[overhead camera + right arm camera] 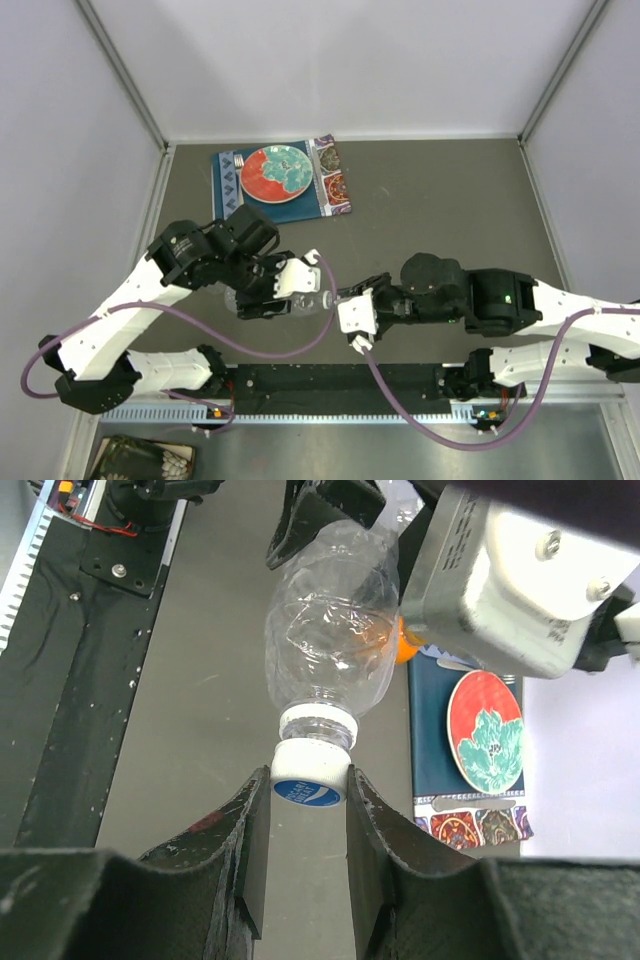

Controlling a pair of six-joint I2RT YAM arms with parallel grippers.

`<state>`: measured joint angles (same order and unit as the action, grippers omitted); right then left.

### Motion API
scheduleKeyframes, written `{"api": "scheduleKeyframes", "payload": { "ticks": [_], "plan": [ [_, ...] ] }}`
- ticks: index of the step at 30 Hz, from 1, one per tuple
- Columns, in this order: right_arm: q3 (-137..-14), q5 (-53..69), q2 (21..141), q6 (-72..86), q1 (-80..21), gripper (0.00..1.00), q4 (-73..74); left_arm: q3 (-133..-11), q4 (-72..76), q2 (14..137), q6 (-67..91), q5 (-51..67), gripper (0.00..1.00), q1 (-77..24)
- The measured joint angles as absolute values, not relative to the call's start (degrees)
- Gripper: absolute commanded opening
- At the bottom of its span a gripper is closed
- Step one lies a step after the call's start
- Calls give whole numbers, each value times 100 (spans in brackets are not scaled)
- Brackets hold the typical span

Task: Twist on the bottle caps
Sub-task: Screw the bottle cap onto the plastic bottle.

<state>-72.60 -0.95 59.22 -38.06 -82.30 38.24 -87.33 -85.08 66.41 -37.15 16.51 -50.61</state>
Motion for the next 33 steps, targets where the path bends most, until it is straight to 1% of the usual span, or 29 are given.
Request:
{"api": "scheduleKeyframes", "payload": {
  "ticks": [9,19,27,33],
  "plan": [
    [-7085,-78,5889,-3675,-8230,5,3771,-8744,-8545,6576,-3494,1647,8,-5061],
    [-7037,-34,5944,-3507,-8187,5,3647,-8779,-8663,6560,-3304,1684,0,-5028],
    [-6987,99,6018,-3214,-8066,5,3299,-8777,-8731,6379,-3148,1549,0,-4991],
    [-6783,532,6047,-2829,-7800,6,2904,-8777,-8746,6272,-3120,1437,0,-4982]
  ]
}}
